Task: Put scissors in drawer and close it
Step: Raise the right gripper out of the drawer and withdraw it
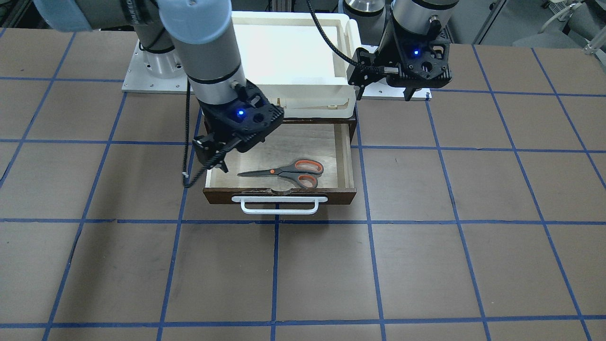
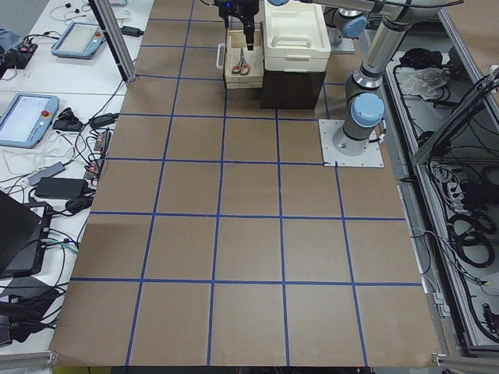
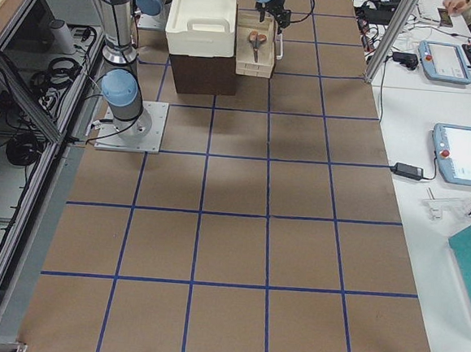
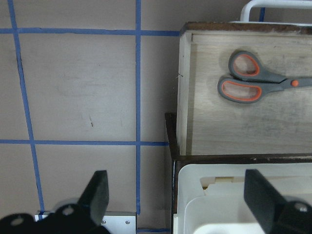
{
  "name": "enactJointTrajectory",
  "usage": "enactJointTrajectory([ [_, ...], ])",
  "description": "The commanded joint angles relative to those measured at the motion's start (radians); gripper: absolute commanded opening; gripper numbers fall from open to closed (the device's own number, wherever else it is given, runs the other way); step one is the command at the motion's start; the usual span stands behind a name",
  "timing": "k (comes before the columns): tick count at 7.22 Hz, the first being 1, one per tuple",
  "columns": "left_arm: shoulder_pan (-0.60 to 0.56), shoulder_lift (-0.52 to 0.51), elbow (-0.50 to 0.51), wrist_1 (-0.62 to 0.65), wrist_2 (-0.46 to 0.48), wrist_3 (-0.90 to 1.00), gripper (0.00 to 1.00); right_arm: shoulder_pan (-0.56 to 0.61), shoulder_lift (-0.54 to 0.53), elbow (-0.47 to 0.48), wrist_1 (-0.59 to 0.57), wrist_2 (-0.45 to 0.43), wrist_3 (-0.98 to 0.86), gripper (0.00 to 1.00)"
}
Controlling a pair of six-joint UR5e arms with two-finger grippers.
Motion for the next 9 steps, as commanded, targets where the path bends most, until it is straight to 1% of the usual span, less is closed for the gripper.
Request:
enactJointTrajectory([
  [1, 0.0, 0.0, 0.0, 0.0, 0.0, 0.0, 1.0, -0.074, -0.087, 0.004, 0.087, -0.01, 0.226, 1.0],
  [2, 0.0, 0.0, 0.0, 0.0, 0.0, 0.0, 1.0, -0.075, -0.12, 0.005, 0.09, -0.003, 0.277, 1.0],
  [3, 0.0, 0.0, -0.001, 0.0, 0.0, 0.0, 1.0, -0.081, -0.131, 0.007, 0.088, -0.013, 0.344, 1.0],
  [4, -0.002, 0.0, -0.002, -0.002, 0.0, 0.0, 1.0, -0.084, -0.135, 0.005, 0.087, -0.016, 0.36, 1.0],
  [5, 0.0, 0.0, -0.002, -0.002, 0.0, 0.0, 1.0, -0.106, -0.139, 0.007, 0.09, -0.047, 0.383, 1.0],
  [6, -0.002, 0.0, -0.002, -0.002, 0.0, 0.0, 1.0, -0.15, -0.147, 0.008, 0.103, -0.053, 0.424, 1.0],
  [7, -0.002, 0.0, -0.002, 0.0, 0.0, 0.0, 1.0, -0.172, -0.159, 0.011, 0.143, -0.055, 0.431, 1.0],
  [8, -0.002, 0.0, -0.002, 0.001, -0.002, 0.0, 1.0, -0.172, -0.174, 0.015, 0.183, -0.055, 0.432, 1.0],
  [9, -0.002, 0.0, -0.002, -0.002, 0.0, 0.0, 1.0, -0.172, -0.176, 0.015, 0.188, -0.055, 0.435, 1.0],
])
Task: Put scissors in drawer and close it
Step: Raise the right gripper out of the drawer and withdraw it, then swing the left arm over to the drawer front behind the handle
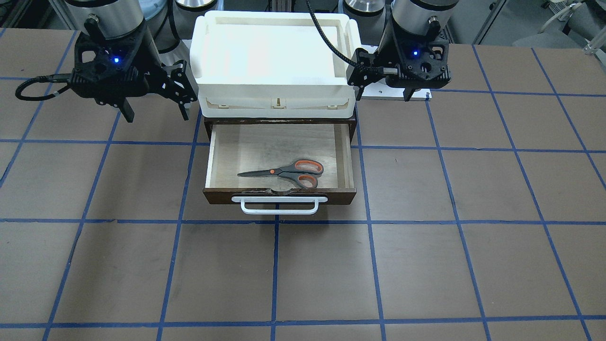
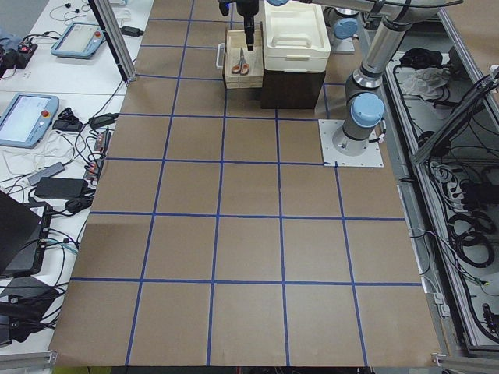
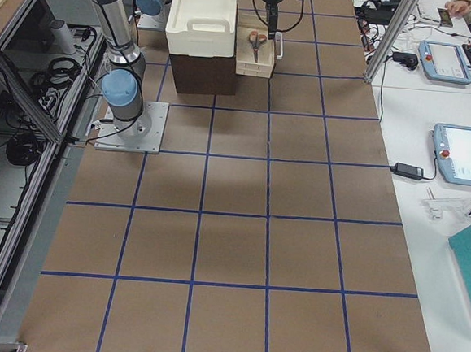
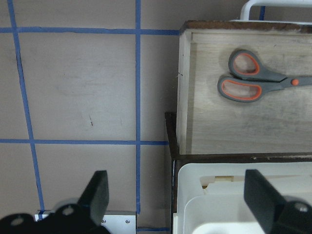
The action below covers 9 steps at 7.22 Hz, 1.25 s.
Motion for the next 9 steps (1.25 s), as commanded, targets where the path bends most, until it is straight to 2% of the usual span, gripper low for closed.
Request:
enactJointTrajectory([
  [1, 0.0, -0.002, 0.0, 0.001, -0.001, 0.002, 1.0, -0.012, -0.007, 0.001, 0.025, 0.001, 0.004, 1.0],
  [3, 0.001, -0.021, 0.015, 0.011, -0.006, -0.009, 1.0, -0.015, -0.008, 0.0, 0.03, -0.022, 0.005, 1.0],
  [4, 0.005, -0.064, 0.029, 0.074, -0.006, -0.044, 1.0, -0.015, -0.011, 0.001, 0.022, -0.059, 0.005, 1.0],
  [5, 0.002, -0.119, 0.035, 0.192, -0.013, -0.101, 1.0, -0.014, -0.014, 0.0, 0.016, -0.064, 0.007, 1.0],
  [7, -0.032, -0.248, 0.111, 0.282, -0.018, -0.167, 1.0, -0.015, -0.017, 0.0, 0.013, -0.064, 0.007, 1.0],
  [9, -0.096, -0.418, 0.21, 0.393, -0.007, -0.247, 1.0, -0.017, -0.025, 0.0, 0.017, -0.065, 0.007, 1.0],
])
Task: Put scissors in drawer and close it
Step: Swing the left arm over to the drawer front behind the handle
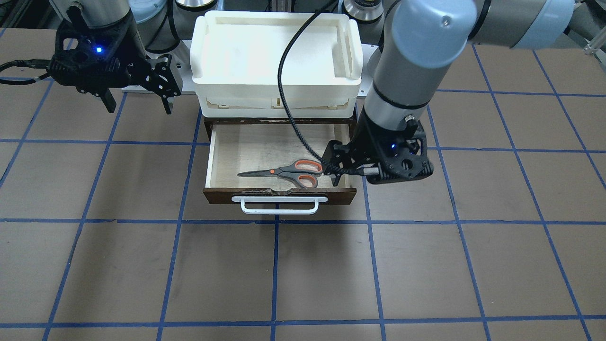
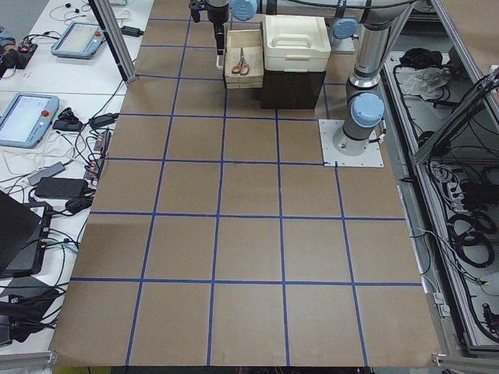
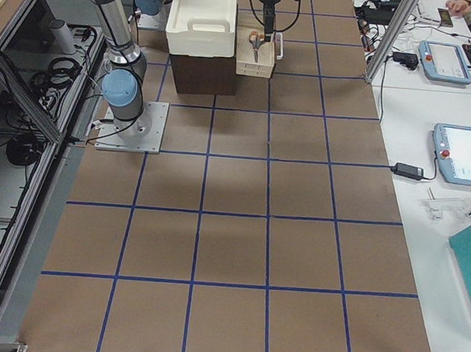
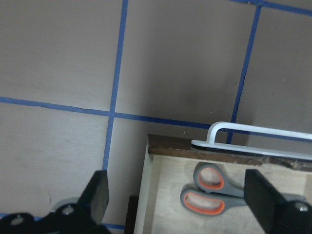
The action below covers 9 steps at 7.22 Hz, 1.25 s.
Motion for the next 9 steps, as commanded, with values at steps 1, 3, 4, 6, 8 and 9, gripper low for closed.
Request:
enactJointTrajectory([
  [1, -0.053, -0.169, 0.087, 0.13, 0.004, -0.065, 1.0, -0.001, -0.004, -0.002, 0.007, 0.002, 0.0, 1.0],
  [3, -0.095, -0.276, 0.121, 0.137, 0.006, -0.075, 0.99, -0.01, -0.01, -0.002, 0.013, 0.017, 0.002, 1.0],
  [4, -0.11, -0.318, 0.121, 0.136, -0.009, -0.073, 1.0, -0.01, -0.013, -0.002, 0.023, 0.019, 0.002, 1.0],
  [6, -0.118, -0.358, 0.123, 0.102, -0.085, -0.058, 1.0, -0.011, -0.018, -0.002, 0.039, 0.052, 0.006, 1.0],
  [8, -0.138, -0.354, 0.123, -0.01, -0.091, -0.056, 1.0, -0.011, -0.018, -0.002, 0.054, 0.048, 0.009, 1.0],
  [9, -0.142, -0.335, 0.121, -0.06, -0.091, -0.041, 1.0, -0.011, -0.018, -0.002, 0.062, 0.049, 0.009, 1.0],
])
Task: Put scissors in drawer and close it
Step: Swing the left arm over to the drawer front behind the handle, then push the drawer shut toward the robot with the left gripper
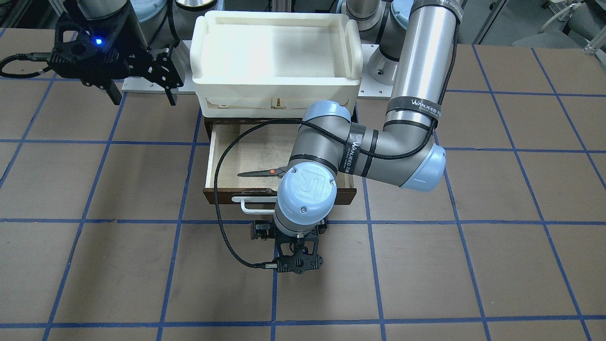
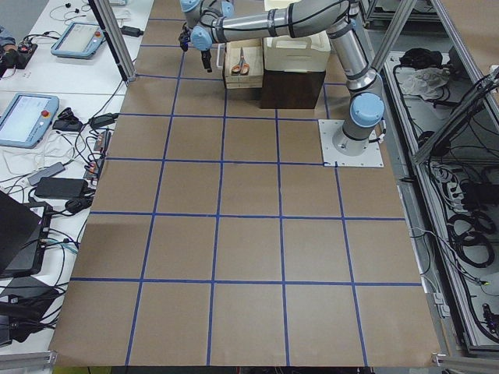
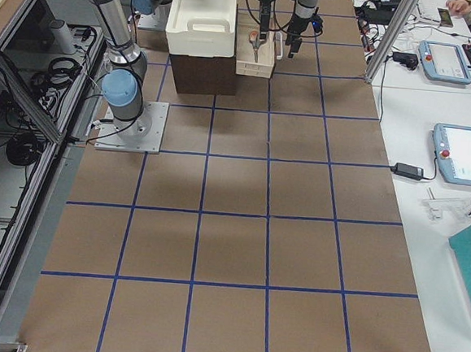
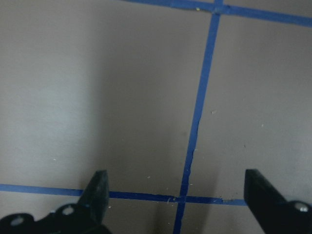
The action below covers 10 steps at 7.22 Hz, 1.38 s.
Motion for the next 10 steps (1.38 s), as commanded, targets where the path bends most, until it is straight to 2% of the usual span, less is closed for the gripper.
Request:
enactJointTrajectory([
  [1, -0.017, 0.043, -0.007, -0.126, -0.001, 0.053, 1.0, 0.0, 0.0, 0.002, 0.009, -0.002, 0.001, 1.0],
  [2, -0.029, 0.063, -0.024, -0.157, -0.001, 0.054, 1.0, 0.0, 0.0, 0.002, 0.007, -0.004, 0.001, 1.0],
  [6, -0.058, 0.204, -0.205, -0.162, -0.033, 0.063, 0.99, 0.0, 0.0, 0.002, 0.009, -0.007, 0.001, 1.0],
  [8, -0.061, 0.274, -0.268, -0.235, -0.064, 0.064, 0.99, 0.0, 0.0, 0.002, 0.009, -0.007, 0.001, 1.0],
  [10, -0.061, 0.297, -0.312, -0.262, -0.066, 0.064, 0.99, 0.0, 0.0, 0.002, 0.009, -0.007, 0.003, 1.0],
])
